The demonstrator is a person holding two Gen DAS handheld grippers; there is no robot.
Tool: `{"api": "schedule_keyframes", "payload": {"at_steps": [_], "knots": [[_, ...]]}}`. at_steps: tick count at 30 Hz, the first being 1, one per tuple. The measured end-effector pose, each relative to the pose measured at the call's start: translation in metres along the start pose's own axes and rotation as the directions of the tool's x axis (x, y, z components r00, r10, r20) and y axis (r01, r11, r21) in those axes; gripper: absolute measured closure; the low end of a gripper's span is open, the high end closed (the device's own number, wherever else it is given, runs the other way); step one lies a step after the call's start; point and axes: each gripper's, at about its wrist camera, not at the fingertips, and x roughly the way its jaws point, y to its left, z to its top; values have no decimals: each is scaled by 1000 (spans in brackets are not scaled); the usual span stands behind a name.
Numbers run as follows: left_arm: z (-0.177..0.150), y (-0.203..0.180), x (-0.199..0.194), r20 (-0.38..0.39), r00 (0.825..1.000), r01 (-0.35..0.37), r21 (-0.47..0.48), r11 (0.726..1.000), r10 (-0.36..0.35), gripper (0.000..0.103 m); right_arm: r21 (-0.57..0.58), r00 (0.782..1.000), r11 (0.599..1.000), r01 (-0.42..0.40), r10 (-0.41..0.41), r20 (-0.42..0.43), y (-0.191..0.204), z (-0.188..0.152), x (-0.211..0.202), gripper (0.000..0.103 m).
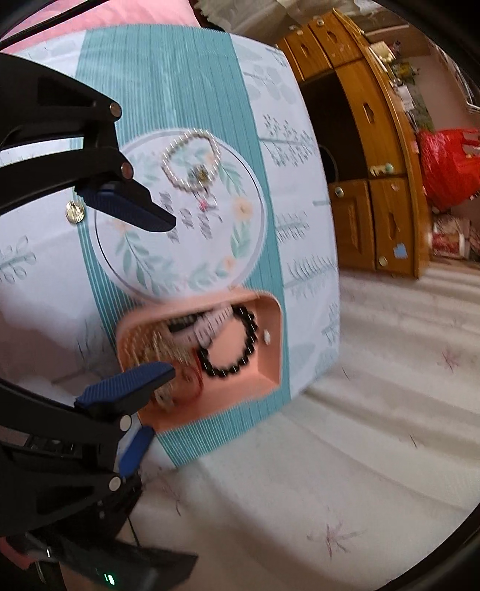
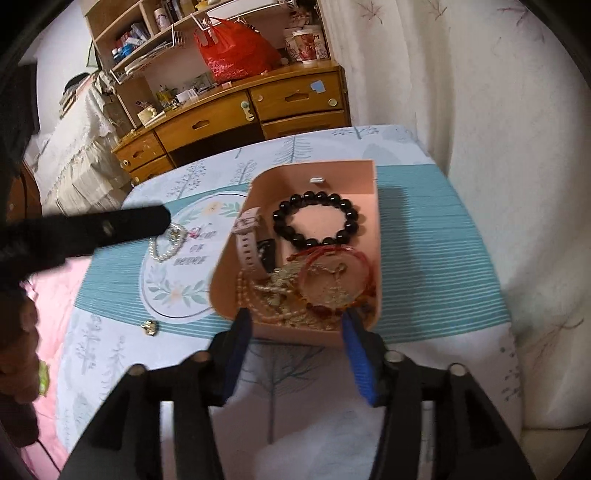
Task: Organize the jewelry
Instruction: 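Open the right gripper and move the left gripper to the pearl bracelet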
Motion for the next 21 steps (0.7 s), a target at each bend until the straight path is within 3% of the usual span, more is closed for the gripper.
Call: {"api": "schedule_keyframes", "payload": {"at_steps": [2,5,10,13,15,17,21], "knots": [[-1,9,2,-11,999,-30,-7,1000,30,31,34,999,999,-34,34,1,4,0,0,37],[-2,24,5,-28,996,-85,-14,996,85,22,77,996,994,-84,83,13,12,-2,0,36],[1,60,13,-67,986,-157,-23,987,155,21,83,994,990,-111,109,28,36,-7,4,30],[2,82,21,-86,970,-228,-12,974,226,18,50,992,991,-126,125,9,54,-10,10,28],[3,92,24,-94,959,-268,-8,963,266,9,12,991,991,-130,130,-14,68,-13,17,28],[5,106,29,-107,948,-304,-17,953,300,9,-40,991,991,-130,129,-35,83,-15,24,28],[8,119,31,-61,963,-263,-4,965,263,9,-145,992,982,-118,109,-70,111,-19,36,28]]}}
